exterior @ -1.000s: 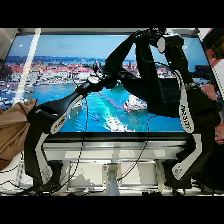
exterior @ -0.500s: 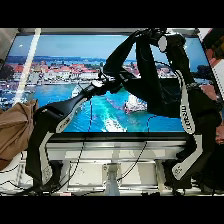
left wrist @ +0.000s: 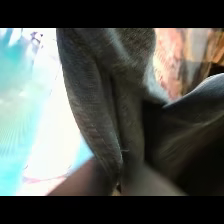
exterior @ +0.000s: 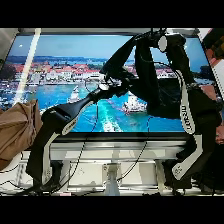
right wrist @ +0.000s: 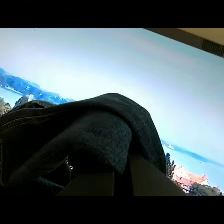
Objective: Fold the clothes and pants, and hang the long-sleeved shirts on hangers.
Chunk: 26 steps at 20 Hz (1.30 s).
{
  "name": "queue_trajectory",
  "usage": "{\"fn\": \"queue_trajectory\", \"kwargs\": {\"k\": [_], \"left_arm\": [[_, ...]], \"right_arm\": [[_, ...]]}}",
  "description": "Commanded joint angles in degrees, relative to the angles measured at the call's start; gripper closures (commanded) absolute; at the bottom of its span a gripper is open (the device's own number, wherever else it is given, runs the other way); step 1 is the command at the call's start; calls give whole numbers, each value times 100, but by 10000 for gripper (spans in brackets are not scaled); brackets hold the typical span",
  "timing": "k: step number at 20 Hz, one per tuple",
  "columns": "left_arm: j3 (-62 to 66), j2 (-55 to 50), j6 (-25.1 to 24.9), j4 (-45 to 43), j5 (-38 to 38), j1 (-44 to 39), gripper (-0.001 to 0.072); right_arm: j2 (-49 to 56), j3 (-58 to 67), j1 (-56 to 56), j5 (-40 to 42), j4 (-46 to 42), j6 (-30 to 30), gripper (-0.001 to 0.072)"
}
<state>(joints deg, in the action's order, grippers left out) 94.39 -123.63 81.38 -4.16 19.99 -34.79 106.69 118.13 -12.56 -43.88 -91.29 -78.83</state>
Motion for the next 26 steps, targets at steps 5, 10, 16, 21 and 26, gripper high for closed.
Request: {"fn": "queue_trajectory", "kwargs": {"k": [5,10,16,21,26], "left_arm": [[201,22,-546,461,994,243,674],[199,581,-890,-1545,1967,505,675],[197,1453,911,-5139,2511,472,674],[192,1692,1025,-5847,3716,356,674],[186,1705,1298,-6618,5001,120,673]], "right_arm": [[-4,2,118,-125,-111,26,676],[-227,2,389,-111,-107,20,676],[-560,-9,501,-166,-22,22,676],[-584,-11,503,-356,-24,22,676],[-586,-11,503,-656,-22,22,676]]}}
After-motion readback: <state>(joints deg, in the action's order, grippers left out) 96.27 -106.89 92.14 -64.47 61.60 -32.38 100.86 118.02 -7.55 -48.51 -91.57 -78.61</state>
